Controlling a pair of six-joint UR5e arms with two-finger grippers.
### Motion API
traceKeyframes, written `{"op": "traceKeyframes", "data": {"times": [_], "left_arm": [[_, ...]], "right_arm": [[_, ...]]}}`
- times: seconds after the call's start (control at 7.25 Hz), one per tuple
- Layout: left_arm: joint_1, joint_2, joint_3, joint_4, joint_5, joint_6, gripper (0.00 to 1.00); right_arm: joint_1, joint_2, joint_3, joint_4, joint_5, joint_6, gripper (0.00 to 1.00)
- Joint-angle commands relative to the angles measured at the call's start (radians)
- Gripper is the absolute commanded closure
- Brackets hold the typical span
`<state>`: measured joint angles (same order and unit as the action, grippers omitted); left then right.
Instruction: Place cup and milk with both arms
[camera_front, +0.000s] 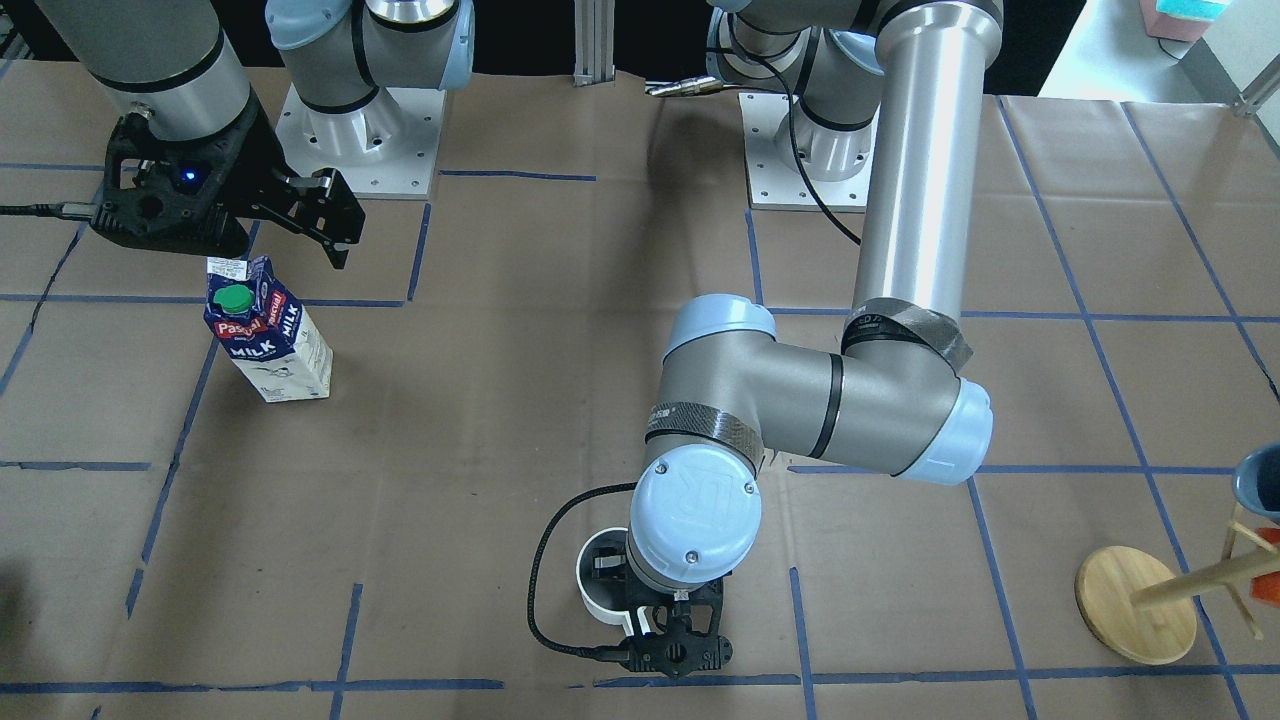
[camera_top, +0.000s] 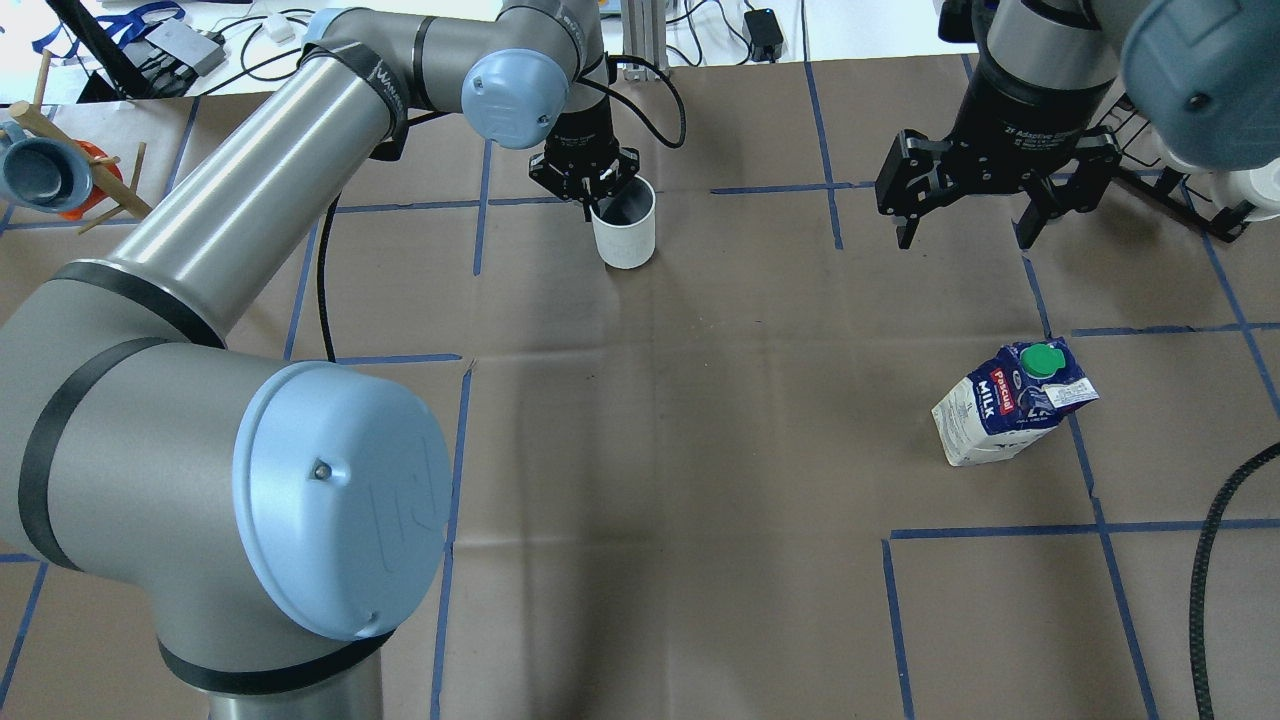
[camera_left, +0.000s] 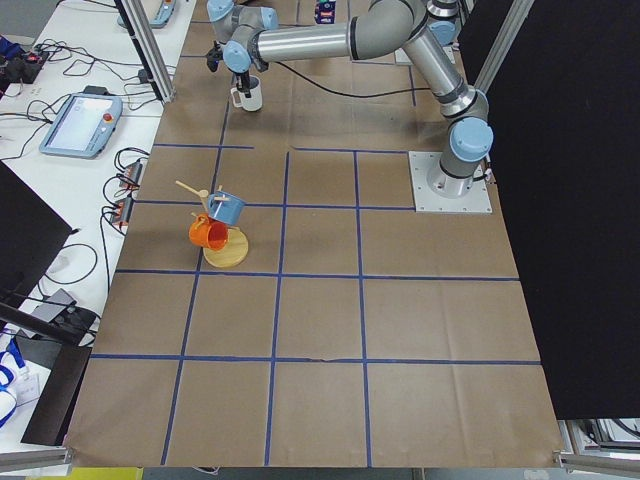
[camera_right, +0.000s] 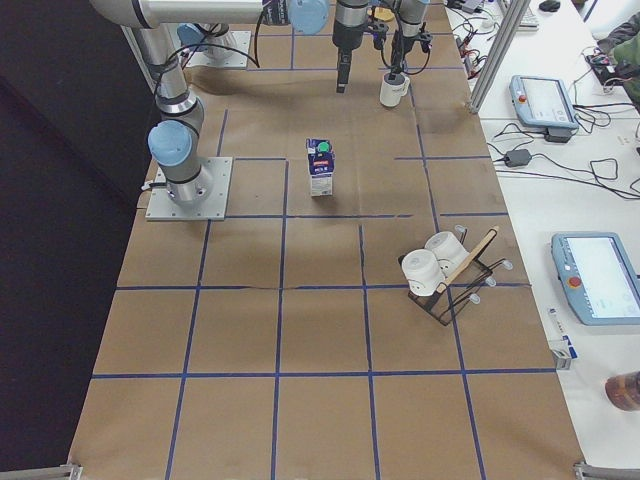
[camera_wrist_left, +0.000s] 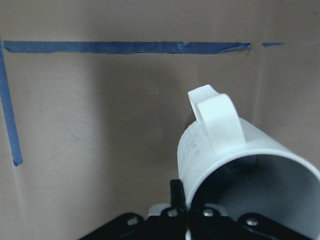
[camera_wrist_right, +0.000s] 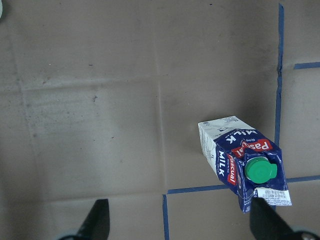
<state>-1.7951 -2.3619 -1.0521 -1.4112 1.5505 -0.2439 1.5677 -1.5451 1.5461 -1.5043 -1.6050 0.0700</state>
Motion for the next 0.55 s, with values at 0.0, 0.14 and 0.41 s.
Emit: {"op": "traceKeyframes", "data": {"times": [0.0, 0.14, 0.41], "left_arm": [[0.0, -0.005, 0.001, 0.0, 0.0, 0.0, 0.56], [0.0, -0.004, 0.004, 0.0, -0.001, 0.002, 0.4], [0.002, 0.022, 0.001, -0.038, 0.0, 0.002, 0.01]], "right_arm": [[0.0, 0.0, 0.0, -0.001, 0.001, -0.001, 0.0], [0.0, -0.001, 0.0, -0.001, 0.001, -0.001, 0.0], [-0.006, 0.0, 0.0, 0.001, -0.001, -0.009, 0.0]]}}
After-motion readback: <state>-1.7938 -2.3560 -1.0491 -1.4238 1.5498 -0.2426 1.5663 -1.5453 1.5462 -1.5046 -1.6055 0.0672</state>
